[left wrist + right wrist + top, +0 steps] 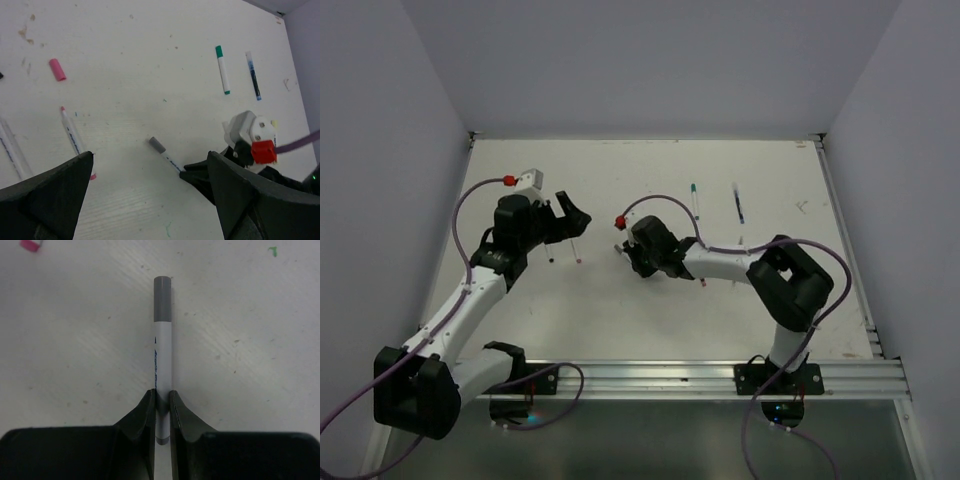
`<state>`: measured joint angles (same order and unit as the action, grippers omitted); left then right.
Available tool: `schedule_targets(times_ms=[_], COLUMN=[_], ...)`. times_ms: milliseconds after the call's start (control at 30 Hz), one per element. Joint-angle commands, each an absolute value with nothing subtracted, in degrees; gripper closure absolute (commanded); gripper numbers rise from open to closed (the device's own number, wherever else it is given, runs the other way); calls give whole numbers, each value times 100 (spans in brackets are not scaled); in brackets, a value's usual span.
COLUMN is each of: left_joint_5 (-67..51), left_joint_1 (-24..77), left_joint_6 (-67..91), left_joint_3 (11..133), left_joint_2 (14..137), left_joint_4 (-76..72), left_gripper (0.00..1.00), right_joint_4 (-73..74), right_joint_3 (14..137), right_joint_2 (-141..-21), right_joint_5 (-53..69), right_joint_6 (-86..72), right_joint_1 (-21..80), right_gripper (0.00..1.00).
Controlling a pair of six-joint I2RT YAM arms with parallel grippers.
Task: Open the pen caps
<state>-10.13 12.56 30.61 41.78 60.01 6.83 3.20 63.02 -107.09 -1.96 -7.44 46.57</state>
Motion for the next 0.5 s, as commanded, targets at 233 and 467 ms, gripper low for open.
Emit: schedule_targets(times_ms=[233, 467], left_joint_5=[-519, -475], left_joint_1=[2241, 2417], left_joint_6=[4254, 4649], left_joint_3=[3973, 3911], left_joint_2=[6662, 6697], left_joint_4=[-526, -852], left_gripper=[5, 14], right_joint_4=[-1888, -2417], right_joint_3=[4730, 4342], right_joint_2=[-8685, -8262], right_joint_5=[-642, -809], right_joint_6=[-1854, -1890], right_joint_1=[5396, 5669], right_gripper=[100, 100])
